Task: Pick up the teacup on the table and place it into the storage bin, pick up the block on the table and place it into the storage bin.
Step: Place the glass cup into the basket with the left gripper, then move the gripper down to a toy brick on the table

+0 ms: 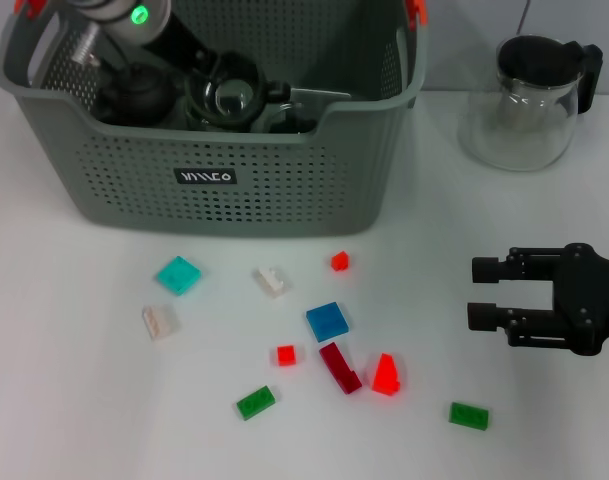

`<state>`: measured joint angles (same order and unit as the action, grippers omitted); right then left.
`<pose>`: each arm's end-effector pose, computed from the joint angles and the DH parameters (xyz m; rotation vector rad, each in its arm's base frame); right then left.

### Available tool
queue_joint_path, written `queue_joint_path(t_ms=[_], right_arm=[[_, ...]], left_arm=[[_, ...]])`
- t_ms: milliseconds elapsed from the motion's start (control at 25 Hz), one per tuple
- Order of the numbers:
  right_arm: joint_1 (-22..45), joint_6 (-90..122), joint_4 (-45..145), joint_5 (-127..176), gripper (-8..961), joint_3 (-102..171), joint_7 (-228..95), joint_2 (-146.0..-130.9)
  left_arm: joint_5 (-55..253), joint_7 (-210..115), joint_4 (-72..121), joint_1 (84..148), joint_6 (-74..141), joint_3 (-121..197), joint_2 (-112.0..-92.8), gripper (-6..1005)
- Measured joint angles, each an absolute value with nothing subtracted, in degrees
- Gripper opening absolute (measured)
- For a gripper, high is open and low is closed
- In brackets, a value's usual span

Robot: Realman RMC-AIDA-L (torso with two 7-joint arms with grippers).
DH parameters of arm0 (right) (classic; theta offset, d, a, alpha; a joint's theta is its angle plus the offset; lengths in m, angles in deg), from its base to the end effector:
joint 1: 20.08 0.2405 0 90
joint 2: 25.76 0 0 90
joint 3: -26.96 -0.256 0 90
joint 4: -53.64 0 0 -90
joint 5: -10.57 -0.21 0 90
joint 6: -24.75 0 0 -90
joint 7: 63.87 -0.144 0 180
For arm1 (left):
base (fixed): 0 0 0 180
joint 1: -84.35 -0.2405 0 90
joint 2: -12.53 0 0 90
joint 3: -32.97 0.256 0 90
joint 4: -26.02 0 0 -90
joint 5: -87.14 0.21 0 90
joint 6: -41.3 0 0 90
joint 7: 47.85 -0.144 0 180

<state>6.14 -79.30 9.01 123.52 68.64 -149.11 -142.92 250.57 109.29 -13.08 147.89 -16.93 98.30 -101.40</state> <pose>0.2578 0.2965 0.0292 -2.8842 0.6360 0.7899 -0.1401 0.4962 0.0217 -2.1706 -0.9072 0.3030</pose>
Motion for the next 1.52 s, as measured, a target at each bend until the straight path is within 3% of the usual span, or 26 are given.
queue_joint_path(t_ms=[400,680,840,1000,1120,1360,1520], right_arm=[[6.37,-79.30,9.09,123.51,655,68.79,-149.24,-142.93],[6.36,-79.55,9.09,123.51,655,68.59,-149.09,-143.01],[6.14,-79.79,9.09,123.47,655,68.40,-148.99,-142.97],[6.11,-79.81,9.09,123.39,655,68.36,-148.93,-142.98],[6.14,-79.80,9.19,123.38,655,68.35,-148.92,-143.03],[6.20,-79.78,9.25,123.33,655,68.35,-148.93,-143.02],[6.18,-79.76,9.26,123.30,655,68.35,-149.01,-142.87]], left_arm=[[250.81,110.53,-11.11,148.10,-14.20,98.83,-101.45,41],[248.70,108.35,-17.38,146.05,-15.27,89.32,-102.63,230],[233.45,97.62,-28.07,139.92,-23.22,79.83,-103.81,350],[207.78,82.38,-30.74,133.02,-37.08,71.93,-102.21,516],[191.02,71.60,-29.30,128.39,-51.99,65.11,-101.07,513],[186.13,62.38,-31.05,122.16,-71.09,56.18,-101.10,509],[194.49,49.68,-36.84,112.58,-72.24,62.63,-103.58,510]])
